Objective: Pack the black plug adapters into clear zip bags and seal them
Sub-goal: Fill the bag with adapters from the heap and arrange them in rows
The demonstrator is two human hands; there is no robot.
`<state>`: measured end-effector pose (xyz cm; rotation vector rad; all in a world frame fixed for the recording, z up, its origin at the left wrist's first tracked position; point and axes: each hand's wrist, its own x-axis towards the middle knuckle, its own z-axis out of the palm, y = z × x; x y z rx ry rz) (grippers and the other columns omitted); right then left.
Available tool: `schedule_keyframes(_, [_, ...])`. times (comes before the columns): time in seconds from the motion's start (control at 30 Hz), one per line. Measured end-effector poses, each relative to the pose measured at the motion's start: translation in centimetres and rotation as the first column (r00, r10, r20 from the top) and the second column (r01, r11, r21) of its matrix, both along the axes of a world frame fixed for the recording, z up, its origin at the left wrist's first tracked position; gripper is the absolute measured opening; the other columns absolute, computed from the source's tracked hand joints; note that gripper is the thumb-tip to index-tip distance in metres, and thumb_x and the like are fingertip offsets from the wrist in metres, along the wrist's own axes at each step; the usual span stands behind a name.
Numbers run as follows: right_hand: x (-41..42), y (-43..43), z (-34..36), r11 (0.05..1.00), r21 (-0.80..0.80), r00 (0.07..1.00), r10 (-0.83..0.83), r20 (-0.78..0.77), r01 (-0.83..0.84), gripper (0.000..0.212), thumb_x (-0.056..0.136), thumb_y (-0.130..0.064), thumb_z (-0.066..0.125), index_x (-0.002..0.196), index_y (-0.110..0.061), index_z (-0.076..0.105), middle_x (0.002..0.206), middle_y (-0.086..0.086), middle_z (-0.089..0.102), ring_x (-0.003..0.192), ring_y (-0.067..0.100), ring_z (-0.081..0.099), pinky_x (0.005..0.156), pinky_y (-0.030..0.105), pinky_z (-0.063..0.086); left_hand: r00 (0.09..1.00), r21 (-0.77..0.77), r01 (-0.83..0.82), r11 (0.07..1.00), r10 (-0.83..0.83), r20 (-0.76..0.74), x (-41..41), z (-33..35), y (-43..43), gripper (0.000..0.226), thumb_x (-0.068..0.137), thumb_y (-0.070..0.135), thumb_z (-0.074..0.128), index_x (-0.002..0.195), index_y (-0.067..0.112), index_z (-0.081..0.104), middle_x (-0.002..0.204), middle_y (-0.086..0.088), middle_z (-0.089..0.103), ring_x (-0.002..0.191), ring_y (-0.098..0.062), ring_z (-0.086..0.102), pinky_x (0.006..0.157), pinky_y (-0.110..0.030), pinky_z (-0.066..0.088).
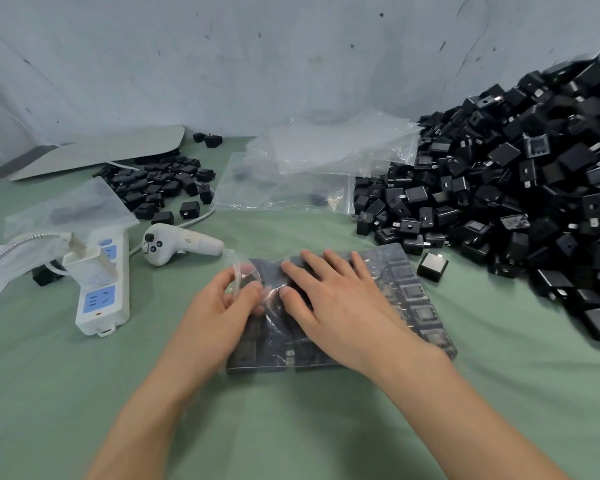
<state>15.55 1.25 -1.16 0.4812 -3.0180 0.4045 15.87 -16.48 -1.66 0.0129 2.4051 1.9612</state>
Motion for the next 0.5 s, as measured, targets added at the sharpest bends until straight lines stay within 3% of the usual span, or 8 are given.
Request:
schedule_keyframes(0.1, [0.1, 0.1, 0.0, 1.0, 0.002, 1.0, -0.001, -0.002, 0.001, 0.057, 0.102, -0.057, 0.014, 0.155, -0.037, 0.024, 0.165, -0.001, 0.021, 0.152, 0.028, 0.015, 0.123, 0.054, 0.001, 0.999, 0.067, -0.042, 0.997, 0.04, 0.027, 0.1, 0.5, -0.8, 0.017, 0.101, 0.021, 0.055, 0.114, 0.027, 0.064, 0.09, -0.005, 0.078, 0.078, -0.015, 0.075, 0.058, -0.017, 0.055])
schedule_keyframes(0.23, [0.1, -0.1, 0.0, 1.0, 0.004, 1.0, -0.005, -0.003, 0.005, 0.054, 0.104, -0.053, 0.017, 0.155, -0.036, 0.025, 0.165, 0.001, 0.021, 0.152, 0.029, 0.015, 0.123, 0.054, 0.001, 0.999, 0.025, -0.031, 0.999, 0.031, 0.01, 0.5, 0.6, -0.8, 0.018, 0.099, 0.023, 0.056, 0.115, 0.029, 0.062, 0.085, -0.003, 0.078, 0.069, -0.007, 0.071, 0.058, -0.012, 0.051])
schedule_keyframes(0.4, [0.0, 0.0, -0.1, 1.0, 0.008, 1.0, 0.001, 0.001, -0.001, 0.057, 0.103, -0.053, 0.014, 0.155, -0.035, 0.024, 0.166, 0.003, 0.019, 0.152, 0.029, 0.014, 0.123, 0.055, 0.001, 0.997, 0.014, 0.072, 0.997, -0.073, 0.02, 1.1, 0.9, 0.1, 0.027, 0.1, 0.019, 0.054, 0.127, 0.025, 0.054, 0.084, -0.003, 0.078, 0.08, -0.007, 0.074, 0.063, -0.012, 0.053])
schedule_keyframes(0.5, [0.1, 0.0, -0.1, 1.0, -0.001, 1.0, 0.003, -0.005, -0.003, 0.057, 0.103, -0.056, 0.015, 0.154, -0.035, 0.027, 0.165, 0.002, 0.021, 0.152, 0.029, 0.014, 0.122, 0.054, 0.002, 1.0, 0.009, 0.018, 1.0, -0.018, -0.022, 0.9, 0.8, -0.1, 0.02, 0.1, 0.019, 0.056, 0.111, 0.034, 0.057, 0.076, 0.01, 0.077, 0.069, 0.003, 0.071, 0.055, -0.004, 0.046])
